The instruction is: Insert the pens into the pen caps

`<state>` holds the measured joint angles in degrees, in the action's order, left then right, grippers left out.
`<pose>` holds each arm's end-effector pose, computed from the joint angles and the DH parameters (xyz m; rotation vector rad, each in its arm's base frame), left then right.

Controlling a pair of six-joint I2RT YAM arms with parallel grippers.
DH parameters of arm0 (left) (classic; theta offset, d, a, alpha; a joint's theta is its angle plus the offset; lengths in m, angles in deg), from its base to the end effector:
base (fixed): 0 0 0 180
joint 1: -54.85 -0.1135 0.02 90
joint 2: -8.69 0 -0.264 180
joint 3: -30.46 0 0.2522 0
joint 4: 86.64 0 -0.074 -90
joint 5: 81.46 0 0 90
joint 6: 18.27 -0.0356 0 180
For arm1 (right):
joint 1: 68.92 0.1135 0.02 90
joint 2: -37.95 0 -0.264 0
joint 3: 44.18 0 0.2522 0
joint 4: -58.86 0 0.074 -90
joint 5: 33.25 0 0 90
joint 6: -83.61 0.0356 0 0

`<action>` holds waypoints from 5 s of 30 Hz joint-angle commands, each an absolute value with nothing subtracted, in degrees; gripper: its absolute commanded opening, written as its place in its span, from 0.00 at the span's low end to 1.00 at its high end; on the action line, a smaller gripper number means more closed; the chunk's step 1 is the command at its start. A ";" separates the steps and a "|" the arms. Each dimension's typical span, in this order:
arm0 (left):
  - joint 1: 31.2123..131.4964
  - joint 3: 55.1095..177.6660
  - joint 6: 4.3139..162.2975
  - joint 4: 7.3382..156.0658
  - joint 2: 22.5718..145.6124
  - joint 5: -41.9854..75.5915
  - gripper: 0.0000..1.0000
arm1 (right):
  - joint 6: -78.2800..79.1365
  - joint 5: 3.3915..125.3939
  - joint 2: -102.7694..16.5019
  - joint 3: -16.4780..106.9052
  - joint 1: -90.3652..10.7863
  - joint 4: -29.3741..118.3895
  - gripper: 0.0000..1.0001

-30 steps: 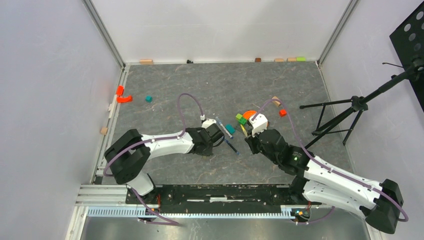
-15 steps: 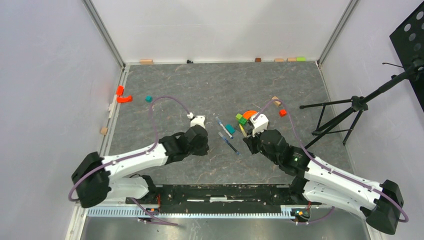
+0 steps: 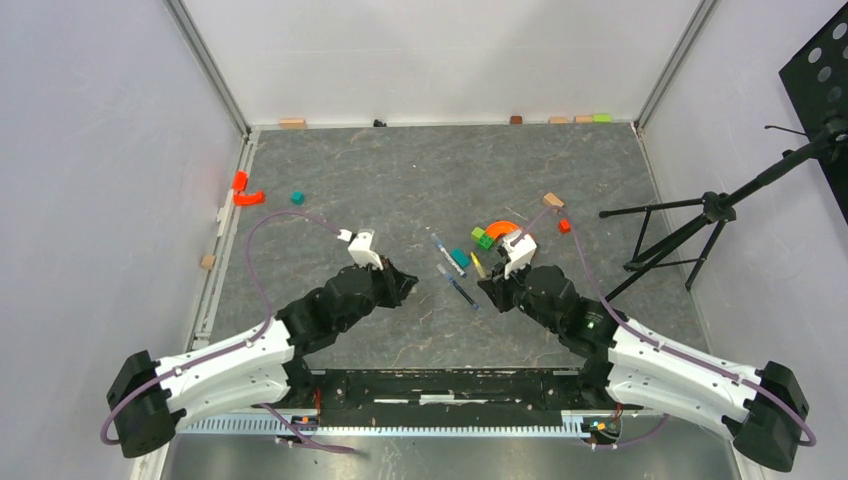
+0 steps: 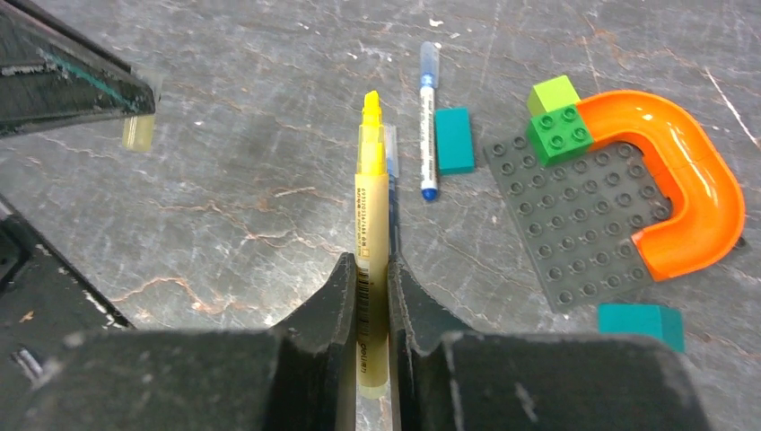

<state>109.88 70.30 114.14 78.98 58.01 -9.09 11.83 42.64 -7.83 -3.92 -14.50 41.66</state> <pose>0.1208 -0.1539 0.2285 0.0195 2.0558 -0.7916 0.1159 0.1471 0.2365 -0.4637 1.9474 0.5874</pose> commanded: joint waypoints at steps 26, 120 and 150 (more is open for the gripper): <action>108.24 56.25 114.34 129.86 47.24 -1.90 0.02 | 14.13 75.54 -6.16 -15.84 -14.38 78.41 0.00; 108.16 51.56 123.29 150.03 57.36 4.45 0.02 | 18.93 76.18 -15.95 -8.71 -13.46 87.12 0.00; 108.17 49.94 123.08 155.27 59.53 4.14 0.02 | 22.06 74.58 -19.67 -5.56 -12.93 91.03 0.00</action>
